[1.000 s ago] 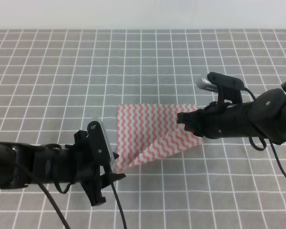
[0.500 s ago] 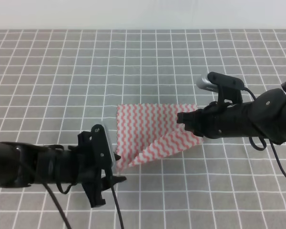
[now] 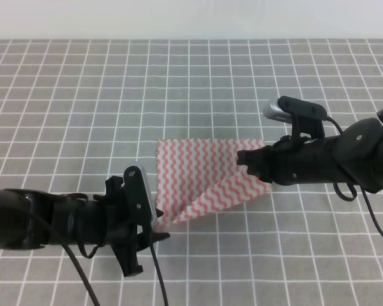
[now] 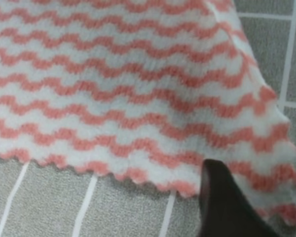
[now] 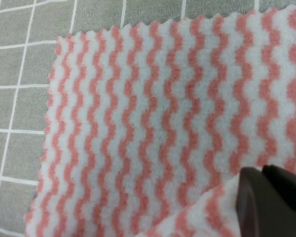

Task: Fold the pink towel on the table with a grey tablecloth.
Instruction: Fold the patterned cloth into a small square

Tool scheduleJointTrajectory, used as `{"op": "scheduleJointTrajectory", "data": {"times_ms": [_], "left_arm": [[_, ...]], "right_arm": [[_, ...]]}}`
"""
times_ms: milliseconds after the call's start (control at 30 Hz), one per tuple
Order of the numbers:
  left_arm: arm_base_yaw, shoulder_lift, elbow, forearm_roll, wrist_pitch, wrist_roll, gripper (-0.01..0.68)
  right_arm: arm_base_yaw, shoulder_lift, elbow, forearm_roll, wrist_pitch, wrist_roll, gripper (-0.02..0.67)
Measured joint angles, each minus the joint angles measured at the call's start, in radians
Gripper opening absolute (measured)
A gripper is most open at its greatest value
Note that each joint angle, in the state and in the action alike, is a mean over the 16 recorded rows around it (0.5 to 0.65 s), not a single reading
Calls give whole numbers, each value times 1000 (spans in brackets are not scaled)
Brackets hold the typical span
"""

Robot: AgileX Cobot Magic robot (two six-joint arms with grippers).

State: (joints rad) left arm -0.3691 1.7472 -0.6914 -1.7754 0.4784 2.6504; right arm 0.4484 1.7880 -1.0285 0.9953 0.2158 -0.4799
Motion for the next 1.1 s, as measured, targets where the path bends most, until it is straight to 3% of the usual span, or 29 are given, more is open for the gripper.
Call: {"op": "scheduleJointTrajectory", "data": {"times_ms": [500, 733, 1100], "left_arm": [[0, -14, -3, 10, 23, -12, 84], [1, -40, -25, 8, 15, -120, 13], [1, -58, -115, 7, -21, -362, -2]], "right_arm": [[0, 0, 0, 0, 0, 0, -15], [0, -3, 0, 2, -1, 0, -15], [-8, -4, 0, 8, -16, 0, -15]]}}
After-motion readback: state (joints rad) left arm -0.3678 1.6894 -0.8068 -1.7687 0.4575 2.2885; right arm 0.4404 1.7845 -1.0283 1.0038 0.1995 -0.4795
